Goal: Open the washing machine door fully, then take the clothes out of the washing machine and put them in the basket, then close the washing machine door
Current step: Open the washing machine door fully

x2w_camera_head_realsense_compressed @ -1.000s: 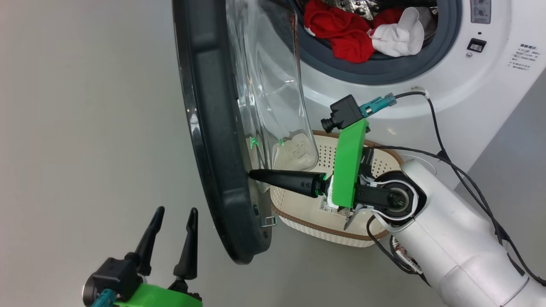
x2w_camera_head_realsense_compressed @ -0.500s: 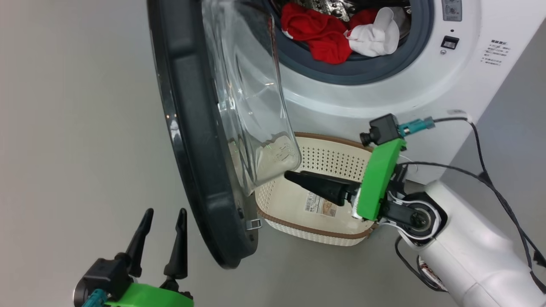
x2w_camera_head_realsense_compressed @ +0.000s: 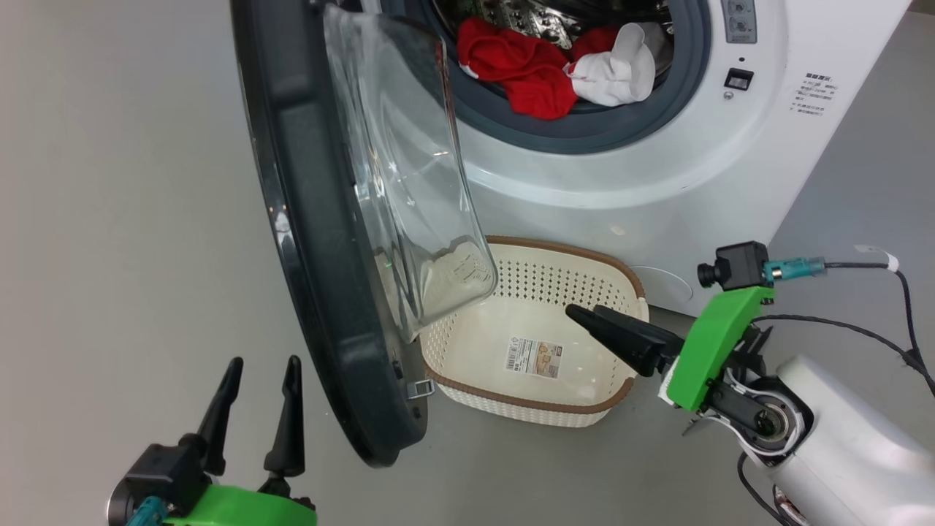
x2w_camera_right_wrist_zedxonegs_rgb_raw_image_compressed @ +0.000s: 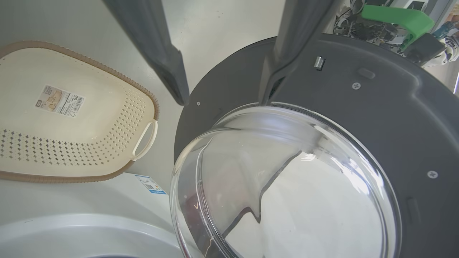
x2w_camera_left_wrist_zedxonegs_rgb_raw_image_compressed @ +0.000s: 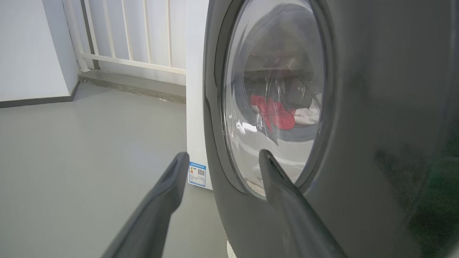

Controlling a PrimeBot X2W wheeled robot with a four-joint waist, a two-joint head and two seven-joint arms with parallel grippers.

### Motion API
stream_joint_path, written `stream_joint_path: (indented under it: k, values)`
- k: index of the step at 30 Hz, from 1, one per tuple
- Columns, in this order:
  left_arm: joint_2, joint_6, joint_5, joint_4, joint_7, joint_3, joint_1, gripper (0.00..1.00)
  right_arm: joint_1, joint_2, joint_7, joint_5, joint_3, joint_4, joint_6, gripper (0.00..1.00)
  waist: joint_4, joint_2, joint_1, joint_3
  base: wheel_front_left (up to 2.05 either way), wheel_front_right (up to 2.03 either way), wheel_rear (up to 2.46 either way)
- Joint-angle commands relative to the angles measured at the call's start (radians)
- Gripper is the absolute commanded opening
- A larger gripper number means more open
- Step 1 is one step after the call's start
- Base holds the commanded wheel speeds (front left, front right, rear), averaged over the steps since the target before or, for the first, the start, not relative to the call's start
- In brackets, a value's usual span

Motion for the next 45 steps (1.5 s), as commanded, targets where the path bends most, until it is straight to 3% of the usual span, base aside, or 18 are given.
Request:
stream_joint_path:
  k: [1, 13, 22, 27, 45]
  values:
    - [0.018, -0.007, 0.009, -0.020, -0.008, 0.039, -0.005, 1.00, 0.026, -0.011, -0.034, -0.018, 0.013, -0.029, 0.002, 1.00, -0.006, 0.0000, 0.0000, -0.003, 0.00, 0.00, 0.00]
    - [0.018, -0.010, 0.019, -0.021, -0.008, 0.061, 0.006, 1.00, 0.097, -0.092, -0.267, -0.090, 0.097, -0.049, 0.002, 1.00, -0.032, 0.0000, 0.0000, -0.013, 0.00, 0.00, 0.00]
    - [0.018, -0.013, 0.026, -0.016, -0.008, 0.070, 0.014, 1.00, 0.102, -0.112, -0.484, -0.182, 0.193, -0.001, 0.002, 1.00, -0.044, 0.0000, 0.0000, -0.023, 0.00, 0.00, 0.00]
    - [0.018, -0.015, 0.027, -0.014, -0.008, 0.072, 0.017, 1.00, 0.099, -0.112, -0.537, -0.254, 0.214, 0.034, 0.002, 1.00, -0.043, 0.0000, 0.0000, -0.029, 0.00, 0.00, 0.00]
    - [0.018, -0.020, 0.034, -0.018, -0.008, 0.081, 0.021, 1.00, 0.296, 0.066, -0.542, -0.815, -0.281, -0.066, 0.002, 1.00, -0.044, 0.0000, 0.0000, -0.033, 0.00, 0.00, 0.00]
